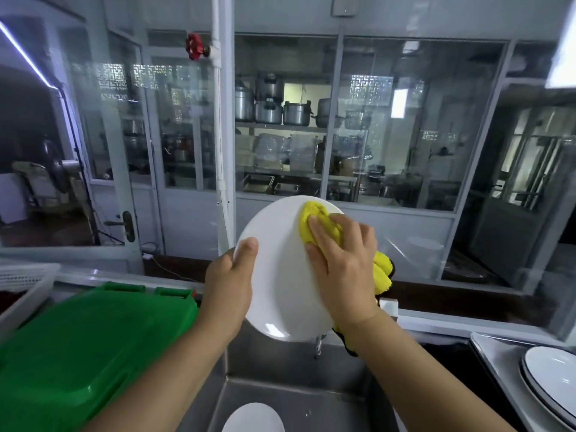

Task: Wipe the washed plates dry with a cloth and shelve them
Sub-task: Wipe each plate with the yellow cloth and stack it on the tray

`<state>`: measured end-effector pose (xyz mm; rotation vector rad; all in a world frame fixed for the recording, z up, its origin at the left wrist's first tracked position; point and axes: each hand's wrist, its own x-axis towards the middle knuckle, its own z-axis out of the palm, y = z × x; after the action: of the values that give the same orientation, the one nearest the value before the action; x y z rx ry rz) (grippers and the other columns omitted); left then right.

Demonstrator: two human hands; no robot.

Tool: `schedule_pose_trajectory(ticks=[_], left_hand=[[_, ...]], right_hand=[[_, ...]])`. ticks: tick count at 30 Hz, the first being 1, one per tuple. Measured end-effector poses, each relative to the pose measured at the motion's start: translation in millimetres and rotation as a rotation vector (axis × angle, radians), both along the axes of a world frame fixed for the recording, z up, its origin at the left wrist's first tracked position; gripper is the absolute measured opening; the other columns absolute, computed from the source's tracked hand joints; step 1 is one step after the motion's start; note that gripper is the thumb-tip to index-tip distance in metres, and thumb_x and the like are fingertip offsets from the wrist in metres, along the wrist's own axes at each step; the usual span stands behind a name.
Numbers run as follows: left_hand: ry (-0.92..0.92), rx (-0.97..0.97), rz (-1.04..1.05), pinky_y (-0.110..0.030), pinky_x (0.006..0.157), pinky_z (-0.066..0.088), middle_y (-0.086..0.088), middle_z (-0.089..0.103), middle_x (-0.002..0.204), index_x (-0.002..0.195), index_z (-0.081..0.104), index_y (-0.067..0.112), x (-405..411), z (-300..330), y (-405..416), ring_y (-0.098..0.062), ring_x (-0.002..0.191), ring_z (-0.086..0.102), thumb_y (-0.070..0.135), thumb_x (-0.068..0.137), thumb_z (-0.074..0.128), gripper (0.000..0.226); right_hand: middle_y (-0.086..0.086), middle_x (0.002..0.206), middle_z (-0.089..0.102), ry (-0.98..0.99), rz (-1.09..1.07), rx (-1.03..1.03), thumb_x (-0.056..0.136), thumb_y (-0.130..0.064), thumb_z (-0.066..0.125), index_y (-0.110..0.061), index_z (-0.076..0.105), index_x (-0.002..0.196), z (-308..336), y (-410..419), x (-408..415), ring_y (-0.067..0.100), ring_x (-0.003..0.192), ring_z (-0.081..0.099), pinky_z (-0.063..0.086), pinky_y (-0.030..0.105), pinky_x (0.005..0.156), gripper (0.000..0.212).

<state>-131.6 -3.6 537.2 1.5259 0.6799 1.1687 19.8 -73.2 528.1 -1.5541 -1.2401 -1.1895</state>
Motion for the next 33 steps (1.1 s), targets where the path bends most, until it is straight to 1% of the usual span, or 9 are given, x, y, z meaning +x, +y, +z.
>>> schedule_pose_trajectory(ticks=[5, 8, 11, 17, 21, 25, 28, 30, 33], left_hand=[[-0.063, -0.038, -0.01, -0.044, 0.071, 0.053, -0.02, 0.067, 0.077, 0.073, 0.066, 0.015, 4.2, 15.5, 5.6, -0.034, 0.078, 0.066, 0.052, 0.093, 0.044, 0.047], [-0.103, -0.044, -0.002, -0.049, 0.074, 0.053, -0.012, 0.068, 0.074, 0.069, 0.064, 0.015, 4.1, 21.5, 14.7, -0.03, 0.076, 0.065, 0.052, 0.093, 0.047, 0.047], [-0.102, -0.034, -0.032, -0.043, 0.077, 0.053, 0.002, 0.071, 0.072, 0.071, 0.065, 0.018, 2.4, 19.7, 21.6, -0.021, 0.076, 0.065, 0.055, 0.091, 0.047, 0.045], [-0.02, -0.012, -0.103, -0.042, 0.077, 0.054, -0.003, 0.072, 0.081, 0.078, 0.067, 0.018, 3.3, 12.5, 14.1, -0.026, 0.085, 0.067, 0.049, 0.095, 0.041, 0.044], [0.004, 0.037, -0.089, -0.042, 0.072, 0.051, -0.024, 0.067, 0.087, 0.081, 0.062, 0.001, 16.9, 6.7, 8.8, -0.033, 0.081, 0.065, 0.061, 0.091, 0.04, 0.064], [0.051, 0.08, -0.078, -0.049, 0.076, 0.05, -0.023, 0.065, 0.08, 0.079, 0.063, 0.003, 27.8, 9.6, -1.1, -0.037, 0.081, 0.062, 0.071, 0.087, 0.026, 0.078], [0.09, 0.179, -0.098, -0.029, 0.06, 0.041, 0.003, 0.057, 0.057, 0.065, 0.057, 0.018, 29.9, 8.9, -8.2, -0.008, 0.059, 0.053, 0.061, 0.084, 0.021, 0.058], [0.09, 0.222, -0.15, -0.021, 0.059, 0.038, 0.01, 0.055, 0.056, 0.066, 0.054, 0.018, 29.8, 6.4, -10.8, 0.0, 0.056, 0.048, 0.058, 0.086, 0.026, 0.053], [0.077, 0.227, -0.16, -0.039, 0.065, 0.046, -0.014, 0.061, 0.069, 0.074, 0.059, 0.003, 32.5, 2.9, -2.9, -0.025, 0.068, 0.059, 0.059, 0.09, 0.045, 0.06]], right_hand=[[0.005, 0.126, 0.044, -0.161, 0.02, -0.101, 0.09, -0.028, 0.054, -0.017, 0.06, 0.129, -7.1, 16.5, -46.9, 0.03, 0.097, 0.047, 0.039, 0.041, 0.077, 0.041], [0.003, 0.128, 0.044, -0.288, 0.041, -0.191, 0.092, -0.026, 0.053, -0.019, 0.055, 0.133, -24.0, 6.4, -41.8, 0.027, 0.094, 0.047, 0.037, 0.039, 0.077, 0.042], [0.002, 0.127, 0.045, -0.331, 0.02, -0.261, 0.095, -0.022, 0.049, -0.022, 0.047, 0.136, -39.2, -10.8, -18.5, 0.027, 0.09, 0.046, 0.038, 0.038, 0.076, 0.04], [0.003, 0.119, 0.045, -0.159, -0.12, -0.189, 0.091, -0.023, 0.051, -0.022, 0.05, 0.133, -14.9, -19.3, 28.0, 0.03, 0.089, 0.042, 0.042, 0.043, 0.073, 0.042], [0.01, 0.12, 0.044, -0.152, -0.091, -0.123, 0.088, -0.016, 0.056, -0.015, 0.054, 0.131, 2.0, -5.4, 12.8, 0.033, 0.092, 0.043, 0.044, 0.045, 0.076, 0.043], [0.013, 0.126, 0.039, -0.114, -0.063, -0.08, 0.091, -0.015, 0.058, -0.015, 0.041, 0.137, -3.1, 12.5, -19.5, 0.037, 0.094, 0.048, 0.044, 0.047, 0.081, 0.049], [0.013, 0.132, 0.038, -0.038, -0.02, -0.122, 0.103, -0.03, 0.033, -0.021, 0.036, 0.143, 7.6, 14.9, -27.3, 0.035, 0.107, 0.043, 0.037, 0.046, 0.094, 0.041], [0.013, 0.13, 0.045, -0.026, -0.008, -0.137, 0.101, -0.032, 0.032, -0.022, 0.043, 0.141, 20.0, 14.3, -23.0, 0.035, 0.116, 0.042, 0.033, 0.047, 0.099, 0.043], [0.014, 0.12, 0.053, 0.01, -0.037, -0.111, 0.092, -0.024, 0.044, -0.022, 0.049, 0.138, 34.6, 14.4, -5.7, 0.035, 0.117, 0.046, 0.031, 0.051, 0.104, 0.047]])
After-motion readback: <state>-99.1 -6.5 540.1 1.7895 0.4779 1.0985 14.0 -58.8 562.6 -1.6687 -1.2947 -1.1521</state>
